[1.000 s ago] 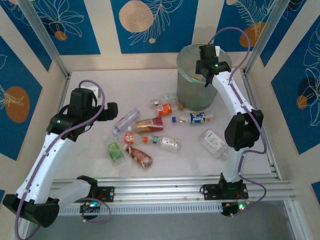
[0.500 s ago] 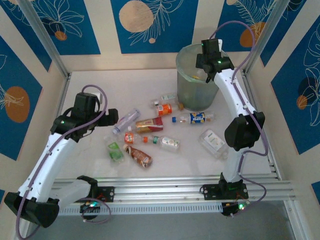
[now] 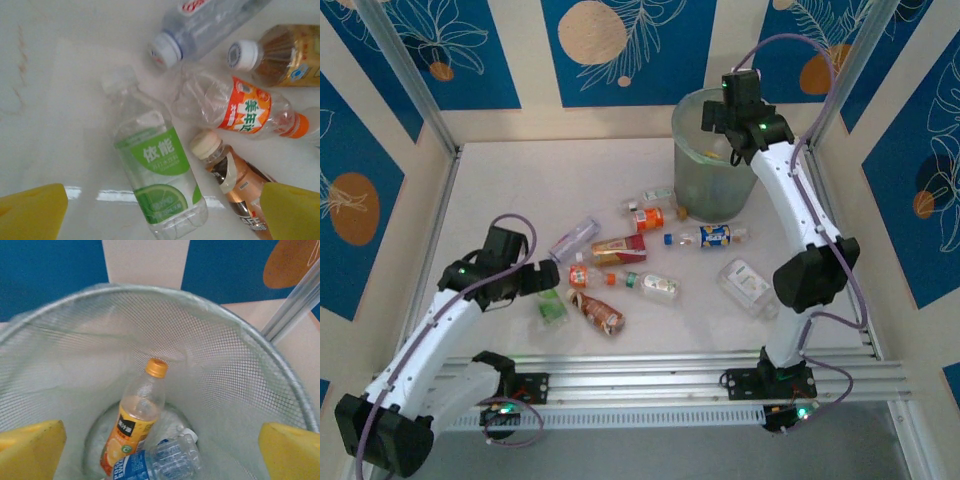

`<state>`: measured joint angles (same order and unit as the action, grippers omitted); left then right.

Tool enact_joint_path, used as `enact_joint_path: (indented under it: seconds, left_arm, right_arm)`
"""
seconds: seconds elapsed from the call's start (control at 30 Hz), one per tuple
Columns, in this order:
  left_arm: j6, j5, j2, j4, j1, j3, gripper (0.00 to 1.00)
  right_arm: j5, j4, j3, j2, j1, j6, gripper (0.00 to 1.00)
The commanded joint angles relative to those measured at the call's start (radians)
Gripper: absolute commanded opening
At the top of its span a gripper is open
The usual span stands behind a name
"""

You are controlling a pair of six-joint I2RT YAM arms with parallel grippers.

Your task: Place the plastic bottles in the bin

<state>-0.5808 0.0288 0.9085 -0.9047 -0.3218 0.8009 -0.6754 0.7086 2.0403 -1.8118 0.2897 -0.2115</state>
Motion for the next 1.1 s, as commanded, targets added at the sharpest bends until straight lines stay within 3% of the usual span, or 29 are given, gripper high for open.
enact_joint_path:
  seconds: [0.0, 0.5, 0.87, 1.07]
  left_arm:
    - [-0.110, -0.082, -0.009, 0.070, 0.009, -0.071, 0.98]
    - [-0.118, -0.023, 0.150, 0.217, 0.009, -0.170, 0.99]
    - [-0.162, 0.006, 0.208, 0.279, 0.009, -0.250, 0.87]
    - [-0.160, 0.028, 0.242, 0.313, 0.010, -0.253, 0.71]
  right_arm:
    - [0.017, -0.003, -0.009, 0.086, 0.031, 0.020, 0.99]
    - [0.059, -0.103, -0.298, 0.322, 0.123, -0.028, 0.99]
    - [0.038, -0.148, -0.412, 0.411, 0.193, -0.064, 0.99]
    - [0.027, -0.121, -0.419, 0.416, 0.231, -0.086, 0.99]
